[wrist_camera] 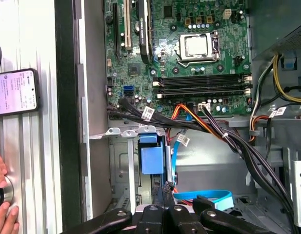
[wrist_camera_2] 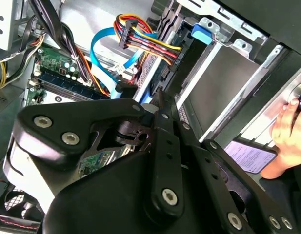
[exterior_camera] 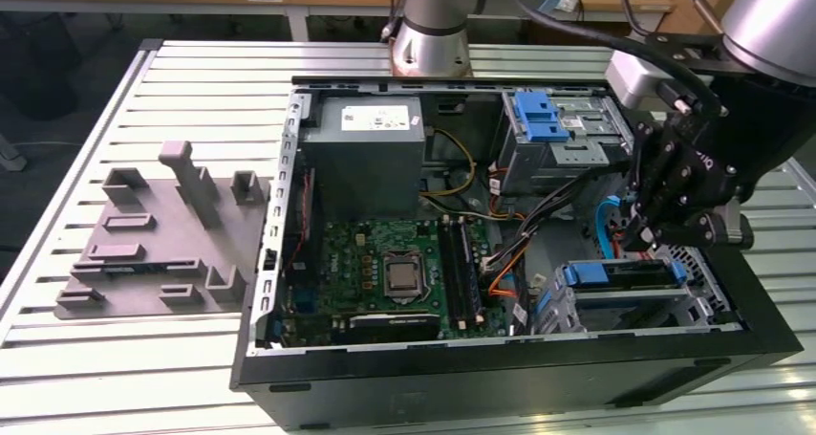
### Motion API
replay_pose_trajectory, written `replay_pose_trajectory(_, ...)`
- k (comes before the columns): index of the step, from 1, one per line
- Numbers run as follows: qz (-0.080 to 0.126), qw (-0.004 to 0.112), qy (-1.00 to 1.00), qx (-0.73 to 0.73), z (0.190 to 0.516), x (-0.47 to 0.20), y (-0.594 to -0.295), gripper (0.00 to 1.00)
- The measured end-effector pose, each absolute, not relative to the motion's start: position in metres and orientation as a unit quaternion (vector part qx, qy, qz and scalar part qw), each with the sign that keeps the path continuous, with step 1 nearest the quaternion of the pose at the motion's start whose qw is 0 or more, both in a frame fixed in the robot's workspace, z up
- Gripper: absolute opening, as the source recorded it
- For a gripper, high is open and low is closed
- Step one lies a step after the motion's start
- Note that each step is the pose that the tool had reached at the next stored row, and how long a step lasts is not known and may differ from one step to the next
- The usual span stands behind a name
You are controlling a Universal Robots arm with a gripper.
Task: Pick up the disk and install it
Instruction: 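Insert the second disk wire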
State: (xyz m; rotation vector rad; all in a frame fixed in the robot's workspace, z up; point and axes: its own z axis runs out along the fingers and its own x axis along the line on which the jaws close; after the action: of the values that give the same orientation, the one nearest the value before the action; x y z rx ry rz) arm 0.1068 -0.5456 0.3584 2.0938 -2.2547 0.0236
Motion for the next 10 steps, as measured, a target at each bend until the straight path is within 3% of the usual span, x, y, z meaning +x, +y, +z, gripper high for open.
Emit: replay_pose_trajectory(10,0.008,0.032,-0.732,0.680,0.3662,0.1042,-0.5455,0.11)
